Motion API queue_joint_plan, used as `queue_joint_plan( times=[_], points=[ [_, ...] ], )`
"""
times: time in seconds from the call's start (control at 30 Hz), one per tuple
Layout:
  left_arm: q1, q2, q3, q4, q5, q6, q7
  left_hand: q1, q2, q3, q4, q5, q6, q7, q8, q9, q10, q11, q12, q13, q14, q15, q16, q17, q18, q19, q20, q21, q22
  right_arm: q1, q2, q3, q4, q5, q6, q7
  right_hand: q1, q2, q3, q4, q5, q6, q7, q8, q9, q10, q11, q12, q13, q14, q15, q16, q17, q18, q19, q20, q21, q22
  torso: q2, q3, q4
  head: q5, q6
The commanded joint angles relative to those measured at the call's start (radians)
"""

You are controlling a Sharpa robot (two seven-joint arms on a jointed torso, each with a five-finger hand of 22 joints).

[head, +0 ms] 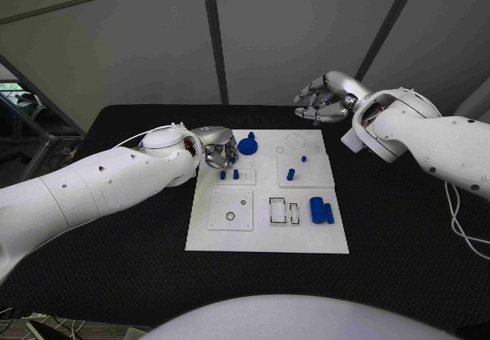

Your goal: Assemble the parts on the task board

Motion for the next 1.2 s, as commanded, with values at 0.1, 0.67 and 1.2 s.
queue_joint_plan(
  times=[0.1,0.67,1.2],
  points=[
    [0.001,0.0,0.0,-0.001,0.004,0.024,-0.018,-0.012,-0.004,-0.006,0.007,-0.007,-0.024,0.001,-0.018,-0.008,-0.014,0.002,-0.011,0.0,-0.014,0.003,-0.008,-0.011,-0.035,-0.012,0.002,-0.013,-0.003,0.002,0.0,0.001,0.001,0.001,-0.001,0.004,0.0,-0.01,0.004,-0.001,0.002,0.007,-0.004,0.006,0.0,0.005,-0.001,-0.005,-0.001,-0.001,-0.001,-0.005,-0.001,0.013,0.001,0.0,-0.006,-0.001,-0.001,-0.0002,0.0005,0.001,-0.001],
    [0.0,-0.027,0.0,-0.002,0.005,-0.019,-0.036,-0.02,-0.022,-0.023,0.018,-0.006,-0.148,-0.008,-0.088,-0.049,-0.051,0.014,-0.045,0.005,-0.078,0.014,-0.052,-0.112,-0.02,-0.073,0.012,-0.11,-0.041,0.002,-0.018,0.001,0.0,-0.048,0.052,-0.043,0.042,-0.029,0.079,-0.036,-0.098,0.03,0.008,0.019,0.0,-0.068,0.02,-0.285,-0.249,-0.093,0.012,-0.238,-0.213,0.011,-0.028,0.01,-0.049,-0.022,-0.001,0.0002,0.0006,0.004,0.005],
    [-0.005,-0.182,0.023,0.106,0.434,-0.242,0.052,-0.014,-0.008,-0.036,0.043,-0.006,-0.054,0.021,-0.021,-0.053,-0.059,0.025,-0.035,-0.002,-0.229,0.021,-0.276,-0.439,-0.017,-0.1,0.022,-0.211,-0.092,-0.041,-0.062,-0.07,0.035,-0.445,0.098,-0.045,0.077,-0.01,0.12,-0.128,-0.238,0.18,-0.032,-0.063,-0.005,0.137,-0.01,-0.531,-0.515,0.067,-0.013,-0.032,0.013,0.013,0.031,-0.028,0.036,0.029,-0.001,-0.0009,0.0017,-0.05,0.044]
  ],
)
